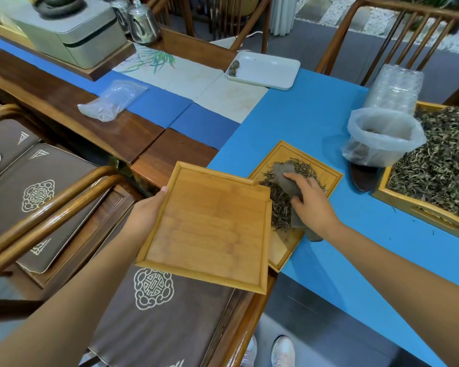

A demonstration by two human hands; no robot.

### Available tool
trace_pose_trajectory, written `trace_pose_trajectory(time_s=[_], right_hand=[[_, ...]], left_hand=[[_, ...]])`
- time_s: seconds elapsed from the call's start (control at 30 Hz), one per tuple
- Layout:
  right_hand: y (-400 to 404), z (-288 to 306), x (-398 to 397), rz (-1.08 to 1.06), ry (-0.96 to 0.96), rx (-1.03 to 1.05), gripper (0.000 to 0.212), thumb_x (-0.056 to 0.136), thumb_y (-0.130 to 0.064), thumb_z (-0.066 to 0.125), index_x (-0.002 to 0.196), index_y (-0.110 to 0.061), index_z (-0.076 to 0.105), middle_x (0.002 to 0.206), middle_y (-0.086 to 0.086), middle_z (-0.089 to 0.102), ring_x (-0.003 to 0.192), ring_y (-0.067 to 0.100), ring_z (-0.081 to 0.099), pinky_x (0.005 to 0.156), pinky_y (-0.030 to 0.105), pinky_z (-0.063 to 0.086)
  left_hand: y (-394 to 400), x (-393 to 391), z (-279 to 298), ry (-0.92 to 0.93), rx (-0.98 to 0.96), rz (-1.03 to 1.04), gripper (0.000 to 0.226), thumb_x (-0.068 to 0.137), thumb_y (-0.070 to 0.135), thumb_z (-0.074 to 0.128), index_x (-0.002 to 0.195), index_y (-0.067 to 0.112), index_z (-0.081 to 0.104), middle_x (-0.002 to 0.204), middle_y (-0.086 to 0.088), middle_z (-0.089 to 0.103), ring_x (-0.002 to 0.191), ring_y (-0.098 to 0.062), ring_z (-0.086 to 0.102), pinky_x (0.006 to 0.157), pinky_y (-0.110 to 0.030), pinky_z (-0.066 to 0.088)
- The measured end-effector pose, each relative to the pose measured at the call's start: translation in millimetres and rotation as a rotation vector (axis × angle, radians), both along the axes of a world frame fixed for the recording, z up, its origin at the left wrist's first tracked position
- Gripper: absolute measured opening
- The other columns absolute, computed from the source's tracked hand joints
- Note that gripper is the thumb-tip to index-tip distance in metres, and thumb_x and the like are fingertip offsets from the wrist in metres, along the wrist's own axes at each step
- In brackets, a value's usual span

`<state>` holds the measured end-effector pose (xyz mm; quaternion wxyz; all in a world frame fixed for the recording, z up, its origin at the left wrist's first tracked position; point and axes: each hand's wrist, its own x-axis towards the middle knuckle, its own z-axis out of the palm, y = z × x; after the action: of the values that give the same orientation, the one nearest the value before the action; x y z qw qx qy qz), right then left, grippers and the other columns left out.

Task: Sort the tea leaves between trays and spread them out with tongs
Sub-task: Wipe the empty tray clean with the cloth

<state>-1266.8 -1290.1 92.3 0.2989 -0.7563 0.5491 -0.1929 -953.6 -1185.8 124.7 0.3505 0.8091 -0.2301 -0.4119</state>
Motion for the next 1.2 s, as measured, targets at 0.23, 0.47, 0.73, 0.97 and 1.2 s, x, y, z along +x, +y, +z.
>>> trace_pose_trajectory(time_s=[0.23, 0.47, 0.73, 0.97, 1.2], right_hand=[[3, 2, 0, -0.006, 0.004, -0.001, 0.051, 0.088, -0.004, 0.047, 0.134, -0.027, 0.038, 0.102, 0.004, 0.040, 0.086, 0.018, 0.042, 0.072, 0.027, 0.034], [9, 8, -11, -0.032, -0.041, 0.023, 0.052, 0.089, -0.005, 0.047, 0.134, -0.029, 0.038, 0.109, 0.007, 0.043, 0.094, 0.023, 0.047, 0.076, 0.029, 0.040], [21, 17, -51, -0.150, -0.095, 0.026, 0.053, 0.089, -0.005, 0.047, 0.133, -0.032, 0.038, 0.109, 0.000, 0.041, 0.086, 0.012, 0.044, 0.071, 0.022, 0.035], [45, 20, -124, -0.357, -0.103, 0.034, 0.053, 0.088, -0.002, 0.047, 0.134, -0.028, 0.039, 0.120, 0.009, 0.046, 0.084, 0.008, 0.041, 0.072, 0.022, 0.032], [88, 22, -214, -0.567, -0.025, 0.037, 0.054, 0.088, -0.003, 0.048, 0.134, -0.028, 0.038, 0.126, 0.010, 0.047, 0.107, 0.022, 0.045, 0.076, 0.028, 0.032]], left_hand=[[4, -4, -8, 0.006, -0.024, 0.046, 0.032, 0.085, 0.060, 0.049, 0.083, 0.030, 0.059, 0.084, 0.011, 0.062, 0.076, -0.009, 0.059, 0.055, -0.024, 0.037], [-5, -13, -9, 0.066, -0.061, 0.053, 0.036, 0.085, 0.059, 0.049, 0.093, 0.026, 0.060, 0.094, 0.003, 0.065, 0.086, -0.016, 0.061, 0.064, -0.030, 0.044], [-30, -49, -4, 0.028, -0.064, -0.009, 0.036, 0.088, 0.059, 0.044, 0.077, 0.027, 0.056, 0.083, 0.005, 0.059, 0.075, -0.013, 0.055, 0.057, -0.029, 0.037], [-69, -122, 1, -0.195, -0.101, -0.269, 0.041, 0.095, 0.050, 0.037, 0.070, 0.020, 0.051, 0.069, 0.005, 0.046, 0.066, -0.011, 0.042, 0.064, -0.026, 0.032], [-88, -214, -6, -0.040, -0.263, -0.424, 0.036, 0.092, 0.052, 0.043, 0.071, 0.028, 0.060, 0.071, 0.015, 0.051, 0.065, 0.001, 0.046, 0.064, -0.021, 0.037]])
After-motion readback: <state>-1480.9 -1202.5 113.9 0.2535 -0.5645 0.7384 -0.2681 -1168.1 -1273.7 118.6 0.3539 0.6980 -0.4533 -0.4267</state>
